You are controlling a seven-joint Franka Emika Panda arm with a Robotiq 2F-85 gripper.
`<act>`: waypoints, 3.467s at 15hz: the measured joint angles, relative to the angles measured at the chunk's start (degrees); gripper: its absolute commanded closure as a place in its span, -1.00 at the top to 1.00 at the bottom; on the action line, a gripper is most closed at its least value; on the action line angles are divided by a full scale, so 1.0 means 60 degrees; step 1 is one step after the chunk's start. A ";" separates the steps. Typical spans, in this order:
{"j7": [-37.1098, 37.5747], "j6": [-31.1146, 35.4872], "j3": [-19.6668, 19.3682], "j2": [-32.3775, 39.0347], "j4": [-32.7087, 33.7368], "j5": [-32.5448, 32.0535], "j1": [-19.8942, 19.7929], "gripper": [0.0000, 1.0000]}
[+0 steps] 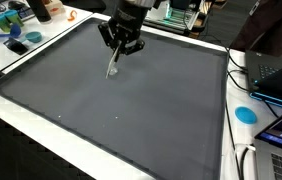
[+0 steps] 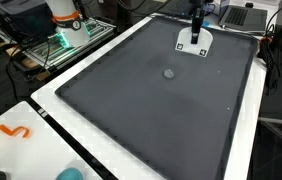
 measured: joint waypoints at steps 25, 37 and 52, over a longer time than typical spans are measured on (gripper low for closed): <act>-0.1055 -0.2050 -0.0178 0.0850 0.2479 0.0087 0.0301 -0.98; -0.3075 -0.2054 -0.0095 0.0634 0.2430 0.2819 -0.0804 -0.98; -0.5509 0.1677 0.0109 -0.1545 -0.1782 0.6563 -0.2166 -0.98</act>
